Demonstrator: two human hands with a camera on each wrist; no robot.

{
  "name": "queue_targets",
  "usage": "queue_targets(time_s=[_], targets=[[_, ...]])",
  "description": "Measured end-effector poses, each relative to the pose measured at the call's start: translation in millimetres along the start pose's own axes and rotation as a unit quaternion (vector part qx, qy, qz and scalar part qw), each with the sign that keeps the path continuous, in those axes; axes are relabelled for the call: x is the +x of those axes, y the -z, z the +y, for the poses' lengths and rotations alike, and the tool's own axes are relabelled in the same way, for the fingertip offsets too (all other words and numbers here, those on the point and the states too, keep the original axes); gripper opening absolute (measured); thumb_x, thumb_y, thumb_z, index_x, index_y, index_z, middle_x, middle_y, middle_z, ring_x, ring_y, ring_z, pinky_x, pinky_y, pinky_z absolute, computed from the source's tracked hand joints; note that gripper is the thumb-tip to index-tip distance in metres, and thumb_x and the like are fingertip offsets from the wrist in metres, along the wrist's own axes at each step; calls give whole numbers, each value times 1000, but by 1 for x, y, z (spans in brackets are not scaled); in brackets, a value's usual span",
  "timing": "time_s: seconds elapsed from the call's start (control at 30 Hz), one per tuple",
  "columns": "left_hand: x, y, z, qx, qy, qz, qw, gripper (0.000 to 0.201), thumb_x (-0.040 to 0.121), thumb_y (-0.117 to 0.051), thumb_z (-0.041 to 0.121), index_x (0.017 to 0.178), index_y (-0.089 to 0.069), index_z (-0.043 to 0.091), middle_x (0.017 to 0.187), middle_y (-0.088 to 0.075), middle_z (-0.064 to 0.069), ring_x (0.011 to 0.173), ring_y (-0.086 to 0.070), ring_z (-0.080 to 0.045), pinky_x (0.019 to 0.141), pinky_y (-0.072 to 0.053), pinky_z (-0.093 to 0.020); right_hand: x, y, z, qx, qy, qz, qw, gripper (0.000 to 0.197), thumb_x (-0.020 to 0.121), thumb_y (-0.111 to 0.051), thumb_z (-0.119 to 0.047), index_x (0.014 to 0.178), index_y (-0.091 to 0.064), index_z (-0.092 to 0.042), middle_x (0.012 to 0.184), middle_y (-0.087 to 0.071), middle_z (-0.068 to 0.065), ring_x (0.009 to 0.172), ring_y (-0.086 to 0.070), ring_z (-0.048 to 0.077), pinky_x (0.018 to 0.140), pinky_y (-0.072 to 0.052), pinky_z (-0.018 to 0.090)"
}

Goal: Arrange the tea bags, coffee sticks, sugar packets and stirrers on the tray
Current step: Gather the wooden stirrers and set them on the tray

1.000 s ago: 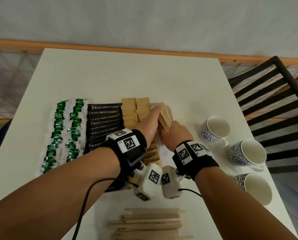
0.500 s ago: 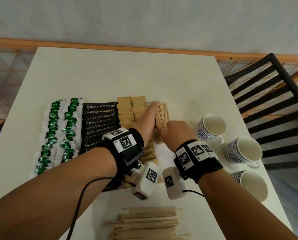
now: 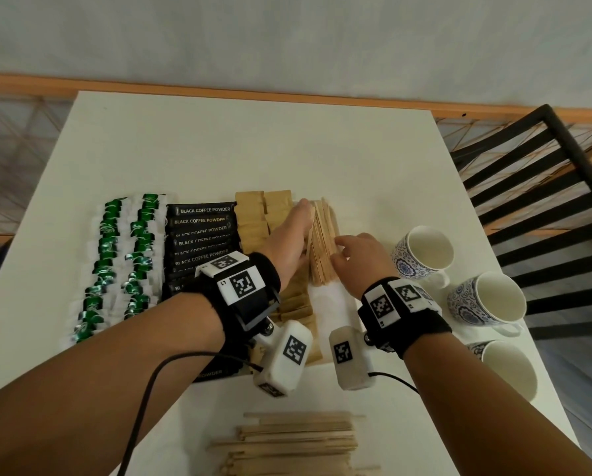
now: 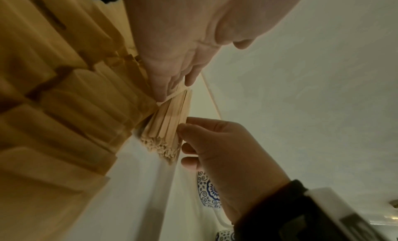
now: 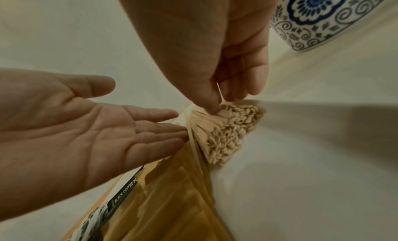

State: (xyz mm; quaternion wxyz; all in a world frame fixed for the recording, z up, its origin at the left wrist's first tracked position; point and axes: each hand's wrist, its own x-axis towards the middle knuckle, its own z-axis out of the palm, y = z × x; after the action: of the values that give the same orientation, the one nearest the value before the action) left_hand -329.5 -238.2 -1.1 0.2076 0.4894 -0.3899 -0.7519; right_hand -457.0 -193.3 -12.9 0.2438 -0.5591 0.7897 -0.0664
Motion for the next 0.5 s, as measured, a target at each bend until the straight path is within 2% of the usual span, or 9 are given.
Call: queue_targets(time_s=[0.1, 0.17, 0.23, 0.3, 0.33, 0.37, 0.4, 0.47, 0.5], targets=[[-1, 0, 2, 27, -9, 10, 1000, 75, 93, -25, 64, 146, -33, 12, 148, -40, -8, 127, -44, -18, 114, -28, -40, 1, 0, 1, 6, -2, -5, 1000, 43, 92, -48, -18, 136, -49, -19, 124, -54, 6, 112, -53, 20, 96, -38, 29], [-5, -1, 4, 74, -10, 23, 997, 81, 83, -29, 73, 144, -39, 20, 144, -46, -7, 127, -47, -21, 112, -31, -45, 0, -1, 2, 8, 1, -4, 1000, 44, 92, -49, -17, 136, -49, -20, 123, -57, 5, 114, -53, 20, 96, -38, 28], [-5, -1, 6, 145, 8, 18, 989, 83, 74, -36, 76, 134, -50, 21, 138, -51, -4, 123, -49, -21, 109, -33, -41, 1, -2, 4, 11, 6, 2, 1000, 44, 91, -50, -17, 135, -50, -20, 121, -59, 5, 113, -53, 20, 95, -37, 28], [-8, -2, 10, 216, 10, -10, 976, 52, 90, -40, 58, 121, -57, 20, 125, -52, 0, 118, -48, -17, 100, -31, -29, 1, -3, 6, 17, 7, 4, 1000, 44, 91, -51, -17, 135, -51, -20, 120, -59, 5, 112, -53, 20, 95, -37, 28], [-7, -2, 10, 246, 13, -19, 969, 41, 96, -41, 46, 123, -57, 20, 124, -53, -1, 117, -48, -17, 95, -30, -25, 1, -3, 7, 18, 7, 4, 1000, 44, 91, -51, -17, 135, -51, -20, 120, -59, 6, 111, -53, 20, 95, -37, 28], [-5, -1, 9, 271, 4, -19, 962, 33, 99, -42, 38, 121, -58, 20, 117, -55, 0, 110, -50, -13, 88, -32, -23, 1, -3, 8, 19, 7, 3, 1000, 44, 91, -51, -18, 135, -51, -20, 120, -59, 6, 111, -53, 19, 96, -37, 28], [-3, -1, 8, 296, 5, -15, 955, 22, 99, -43, 34, 108, -61, 24, 103, -54, 5, 95, -51, -7, 79, -34, -20, 2, -3, 9, 18, 7, 2, 1000, 44, 91, -51, -18, 135, -51, -20, 120, -59, 6, 111, -53, 19, 96, -37, 28], [-3, -3, 9, 327, -2, -4, 945, 21, 98, -44, 30, 77, -48, 28, 79, -41, 11, 69, -39, -1, 62, -29, -18, 2, -2, 9, 18, 8, -1, 1000, 44, 91, -50, -18, 135, -51, -20, 119, -59, 6, 111, -53, 19, 97, -36, 27], [-2, -3, 9, 330, 0, 3, 944, 23, 97, -44, 29, 74, -46, 27, 77, -41, 10, 67, -38, -2, 61, -29, -17, 2, -2, 9, 19, 9, -1, 1000, 44, 91, -50, -18, 135, -51, -19, 118, -59, 6, 110, -53, 19, 97, -36, 27]])
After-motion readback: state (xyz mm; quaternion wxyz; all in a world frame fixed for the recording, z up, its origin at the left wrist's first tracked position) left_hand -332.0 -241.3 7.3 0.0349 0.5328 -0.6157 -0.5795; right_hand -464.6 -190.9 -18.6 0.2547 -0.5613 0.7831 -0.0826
